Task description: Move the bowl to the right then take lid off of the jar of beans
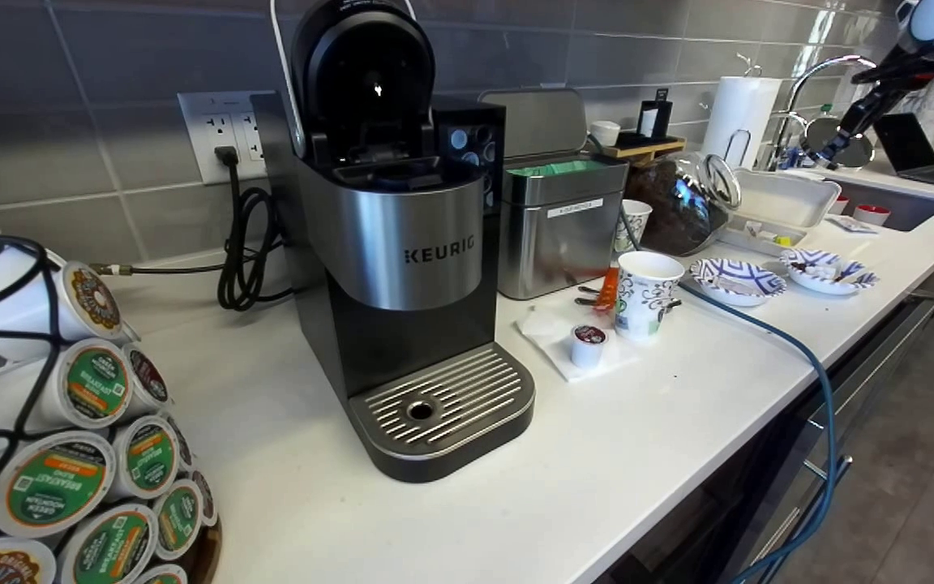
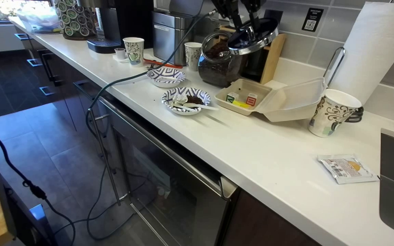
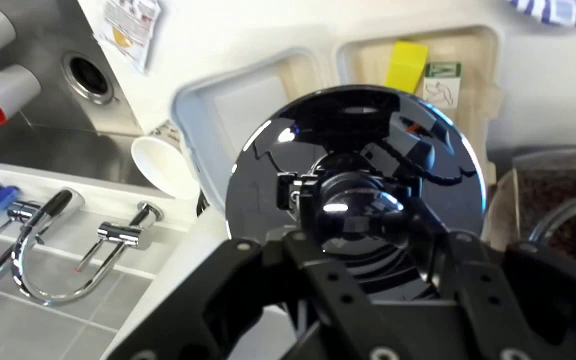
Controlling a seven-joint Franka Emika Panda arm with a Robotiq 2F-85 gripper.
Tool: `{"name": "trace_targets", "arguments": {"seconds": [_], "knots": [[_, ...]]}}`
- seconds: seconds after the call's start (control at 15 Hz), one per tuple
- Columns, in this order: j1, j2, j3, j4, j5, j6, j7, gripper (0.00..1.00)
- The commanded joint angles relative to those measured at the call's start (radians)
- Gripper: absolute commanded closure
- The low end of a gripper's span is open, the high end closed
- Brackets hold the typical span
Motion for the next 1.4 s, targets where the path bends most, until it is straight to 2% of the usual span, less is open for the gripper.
{"name": "trace_targets", "arguments": {"seconds": [0.0,0.27,0.47,0.73,0.8,1.07,1.13,1.33], "knots": [[0.008,-0.038,-0.003,-0.024,-0.132,-0.136,0.044,0.79],[-0.009,-0.052,0.014,-0.007,-0.127,-0.257,0.031,0.79],[-0.012,-0.021,-0.005,0.030,-0.148,-0.346,0.081,0.79],[-0.049,-0.012,0.017,0.032,-0.039,-0.366,0.111,0.79],[-0.040,-0.017,0.009,0.023,-0.090,-0.343,0.089,0.54],[-0.046,-0.013,0.014,0.023,-0.057,-0.343,0.098,0.54],[-0.046,-0.013,0.015,0.024,-0.056,-0.343,0.100,0.79],[-0.066,0.088,-0.002,0.148,-0.062,-0.386,0.133,0.79]]}}
